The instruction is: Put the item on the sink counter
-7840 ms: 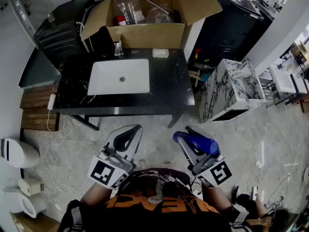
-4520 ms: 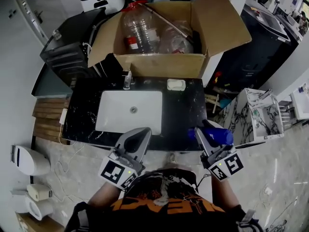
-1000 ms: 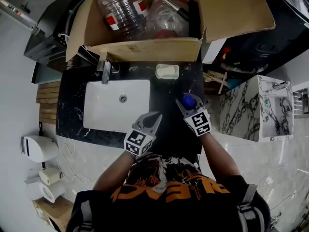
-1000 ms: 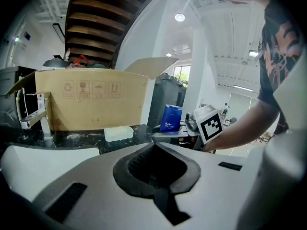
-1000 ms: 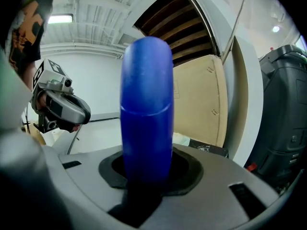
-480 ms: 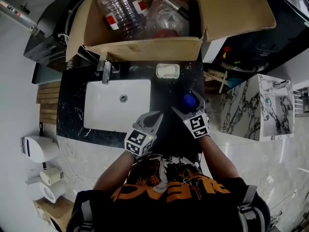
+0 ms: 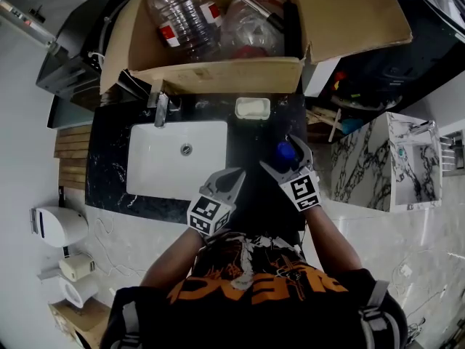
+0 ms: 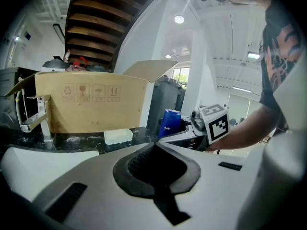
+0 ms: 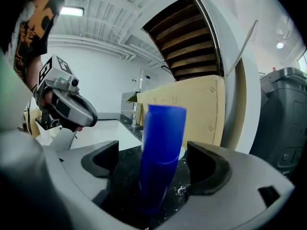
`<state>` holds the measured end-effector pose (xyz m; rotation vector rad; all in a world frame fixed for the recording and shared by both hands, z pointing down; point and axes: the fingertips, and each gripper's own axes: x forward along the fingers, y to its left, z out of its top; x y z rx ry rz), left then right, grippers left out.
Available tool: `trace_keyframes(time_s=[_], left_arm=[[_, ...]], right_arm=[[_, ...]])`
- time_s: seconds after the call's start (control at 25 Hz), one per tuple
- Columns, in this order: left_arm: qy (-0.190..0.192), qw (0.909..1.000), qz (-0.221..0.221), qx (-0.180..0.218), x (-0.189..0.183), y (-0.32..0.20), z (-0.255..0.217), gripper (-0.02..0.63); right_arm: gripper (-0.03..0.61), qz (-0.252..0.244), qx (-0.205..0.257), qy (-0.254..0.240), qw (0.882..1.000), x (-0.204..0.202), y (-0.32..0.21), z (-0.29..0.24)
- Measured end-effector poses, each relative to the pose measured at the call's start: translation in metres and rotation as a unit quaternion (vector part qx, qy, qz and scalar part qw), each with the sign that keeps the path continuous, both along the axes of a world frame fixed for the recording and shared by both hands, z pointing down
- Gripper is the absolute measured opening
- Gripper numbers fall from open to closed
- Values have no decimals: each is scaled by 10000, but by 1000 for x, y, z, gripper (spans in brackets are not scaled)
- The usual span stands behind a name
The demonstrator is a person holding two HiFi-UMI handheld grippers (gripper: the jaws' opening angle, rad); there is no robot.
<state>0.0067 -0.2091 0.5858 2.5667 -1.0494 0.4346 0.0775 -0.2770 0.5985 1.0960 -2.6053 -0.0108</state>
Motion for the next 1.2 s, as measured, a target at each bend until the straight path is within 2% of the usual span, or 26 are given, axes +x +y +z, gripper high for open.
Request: trace_keyframes(time_s=[0.44,0.76,0.8,0.88,0.96,1.2], left_arm=[[297,9990,-143,303,0,-7,-36,18],[584,9960,-196,650,-5,-10,-73,18],[622,9955,-202,686,-5,-10,-78,18],[674,9944,-207,783,-6,-11,-86,18],[685,9931,-224,926,-7,-12,-96,18],[810,9898,-292,1138,-18,-15,-118,18]], right_arm=[[448,30,354,-521,9980,5,8,-64],[438,-36,948,-868,9917,3,18,-113],[432,-46,1009,-958,9903,3,20,-121],[363,-79,1114,-1101,9876,4,26,-136],[326,-72,1161,-1165,9863,8,32,-147],[303,-42,1016,-1268,9867,16,48,-163]])
